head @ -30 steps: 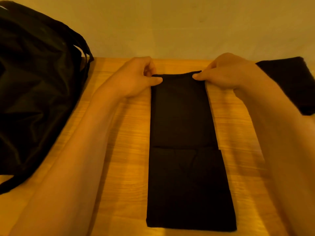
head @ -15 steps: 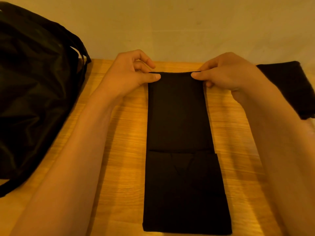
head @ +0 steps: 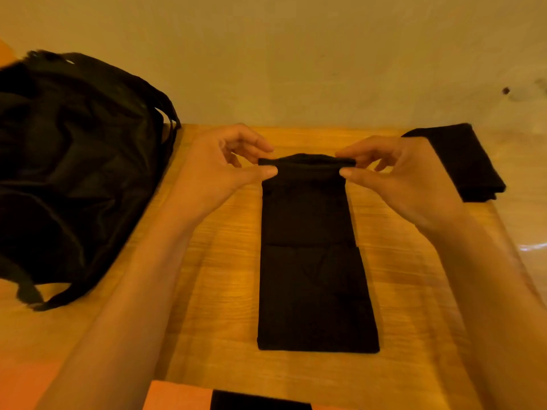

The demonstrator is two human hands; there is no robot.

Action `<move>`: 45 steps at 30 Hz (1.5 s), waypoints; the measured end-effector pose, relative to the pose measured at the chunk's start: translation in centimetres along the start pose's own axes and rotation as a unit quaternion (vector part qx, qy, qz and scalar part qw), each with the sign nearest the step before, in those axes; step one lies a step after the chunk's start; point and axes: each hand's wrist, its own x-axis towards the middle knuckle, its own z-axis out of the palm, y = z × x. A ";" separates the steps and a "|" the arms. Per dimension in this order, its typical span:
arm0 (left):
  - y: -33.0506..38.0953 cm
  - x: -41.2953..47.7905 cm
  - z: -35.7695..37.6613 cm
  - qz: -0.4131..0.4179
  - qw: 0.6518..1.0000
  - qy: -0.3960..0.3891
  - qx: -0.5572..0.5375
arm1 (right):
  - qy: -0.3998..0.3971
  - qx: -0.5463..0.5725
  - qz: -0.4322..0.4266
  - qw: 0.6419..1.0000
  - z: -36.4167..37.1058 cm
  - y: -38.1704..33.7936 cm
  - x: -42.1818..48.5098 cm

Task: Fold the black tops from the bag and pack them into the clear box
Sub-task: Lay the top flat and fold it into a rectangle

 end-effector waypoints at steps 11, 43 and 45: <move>-2.0 -6.6 1.2 0.093 0.977 -0.098 0.168 | -0.097 -0.217 -0.174 0.956 0.1 1.9 -5.3; -1.9 -5.8 3.5 0.097 0.869 -0.287 0.390 | -0.196 -0.317 -0.110 0.922 2.5 2.5 -4.7; -2.4 -6.5 3.0 0.099 0.872 -0.293 0.379 | -0.206 -0.283 -0.104 0.931 2.2 2.9 -6.0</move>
